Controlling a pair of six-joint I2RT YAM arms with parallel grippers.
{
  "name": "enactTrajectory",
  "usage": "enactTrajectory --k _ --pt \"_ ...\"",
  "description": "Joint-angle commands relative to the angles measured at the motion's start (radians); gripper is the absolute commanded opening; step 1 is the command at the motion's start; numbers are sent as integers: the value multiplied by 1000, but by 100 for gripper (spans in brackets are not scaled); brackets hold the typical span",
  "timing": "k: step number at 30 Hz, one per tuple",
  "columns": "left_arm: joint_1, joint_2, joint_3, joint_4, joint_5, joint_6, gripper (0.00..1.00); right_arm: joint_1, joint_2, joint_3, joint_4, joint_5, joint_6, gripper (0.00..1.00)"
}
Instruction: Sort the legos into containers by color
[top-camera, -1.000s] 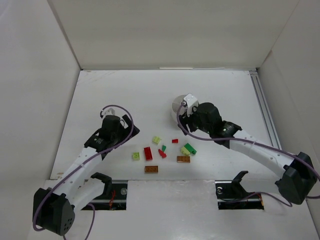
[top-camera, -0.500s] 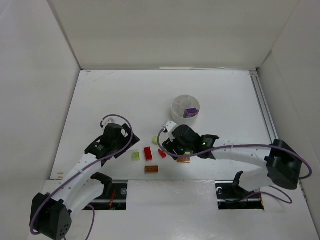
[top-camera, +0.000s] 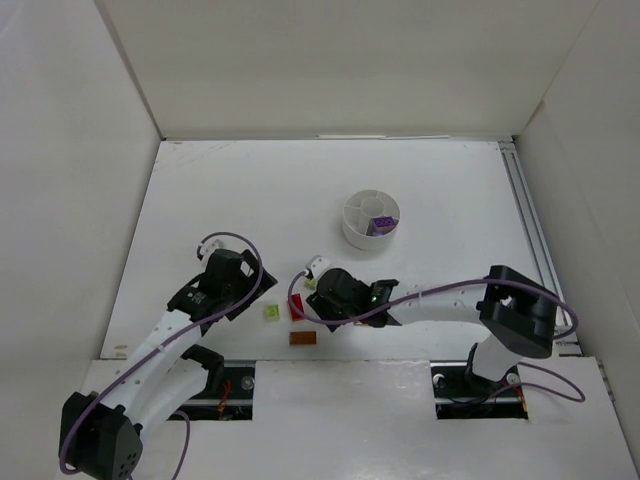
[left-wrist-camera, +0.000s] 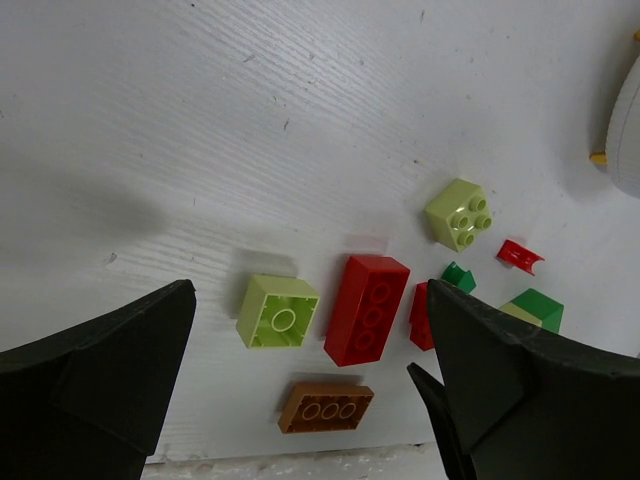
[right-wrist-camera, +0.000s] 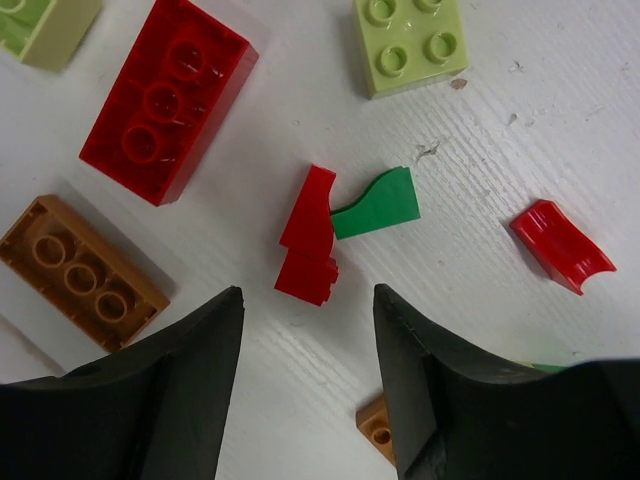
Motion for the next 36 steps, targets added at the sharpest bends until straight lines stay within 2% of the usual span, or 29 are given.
enactTrajectory --k 1,6,10,15,19,26,30,32,36 --pt "-4 -14 34 -6 -15 -2 99 -1 28 29 85 25 48 60" --pt "-4 -4 34 -6 -15 7 99 -1 60 29 112 25 48 54" --pt "-4 -4 34 -6 -15 7 99 -1 69 39 112 38 61 36" --pt "-4 -14 34 4 4 30 99 8 -41 8 112 47 61 21" --pt "-4 -23 34 34 32 58 99 8 -161 -1 64 35 30 21" --pt "-4 17 43 103 74 111 99 -13 -271 147 -150 243 -50 21" --pt "-23 61 64 155 113 157 99 -82 -271 253 -183 309 -117 21" --pt "-36 83 75 166 113 170 99 -157 -259 294 -183 309 -128 22" --pt "-95 158 116 175 76 200 99 -297 -186 358 -194 190 -172 23"
